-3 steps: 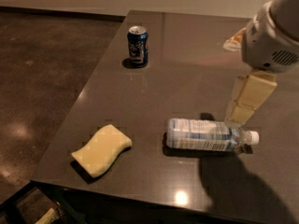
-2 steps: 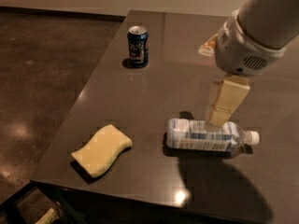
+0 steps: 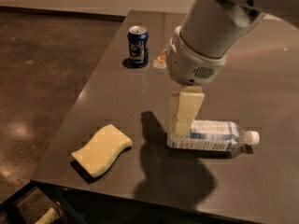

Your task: Pick sponge

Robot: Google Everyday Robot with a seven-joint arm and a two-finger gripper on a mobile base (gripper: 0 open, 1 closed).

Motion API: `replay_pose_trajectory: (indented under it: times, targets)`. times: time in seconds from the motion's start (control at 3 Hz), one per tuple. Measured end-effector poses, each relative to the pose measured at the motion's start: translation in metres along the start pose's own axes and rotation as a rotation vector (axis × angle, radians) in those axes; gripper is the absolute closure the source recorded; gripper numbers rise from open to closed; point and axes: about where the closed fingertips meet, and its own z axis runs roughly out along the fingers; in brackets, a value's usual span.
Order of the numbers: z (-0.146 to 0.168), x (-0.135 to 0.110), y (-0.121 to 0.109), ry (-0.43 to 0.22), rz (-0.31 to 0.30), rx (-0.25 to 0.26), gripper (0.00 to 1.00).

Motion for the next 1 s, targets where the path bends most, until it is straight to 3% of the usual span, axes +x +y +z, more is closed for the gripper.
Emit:
replay_pose_trajectory:
  times: [0.67, 1.0]
  targets:
    - [0.045, -0.046, 0.011, 0.013, -0.183, -0.074, 0.00]
    - [0.067, -0.061, 0.017, 0.033, -0.236, -0.097, 0.00]
